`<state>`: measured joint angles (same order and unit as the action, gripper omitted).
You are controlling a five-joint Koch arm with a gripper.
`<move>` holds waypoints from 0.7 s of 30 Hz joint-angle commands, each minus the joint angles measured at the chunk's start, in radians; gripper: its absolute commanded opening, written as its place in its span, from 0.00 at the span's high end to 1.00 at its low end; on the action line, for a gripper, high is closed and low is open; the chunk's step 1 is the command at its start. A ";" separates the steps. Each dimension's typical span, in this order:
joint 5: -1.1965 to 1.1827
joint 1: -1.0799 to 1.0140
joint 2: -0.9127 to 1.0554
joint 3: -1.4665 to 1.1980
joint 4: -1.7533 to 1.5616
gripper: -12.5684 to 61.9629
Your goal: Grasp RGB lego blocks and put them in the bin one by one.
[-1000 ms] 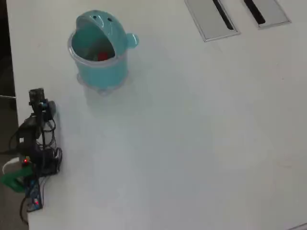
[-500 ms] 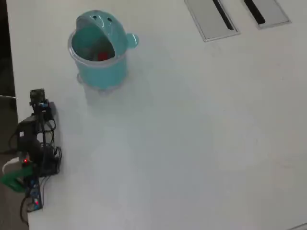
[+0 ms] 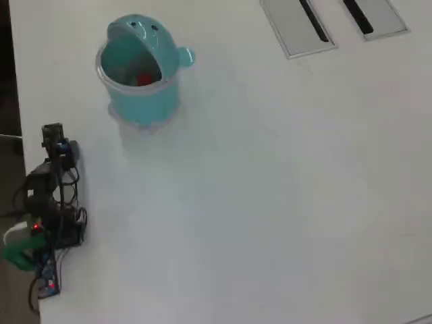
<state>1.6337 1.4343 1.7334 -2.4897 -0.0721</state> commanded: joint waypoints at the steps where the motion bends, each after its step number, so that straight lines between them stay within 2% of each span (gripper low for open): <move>1: 0.020 -0.003 0.078 0.066 0.008 0.48; 11: 0.031 -0.026 0.179 -0.064 0.028 0.45; 21: 0.046 -0.049 0.130 -0.101 -0.037 0.45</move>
<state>1.6582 1.3837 1.8623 -2.6231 -0.0368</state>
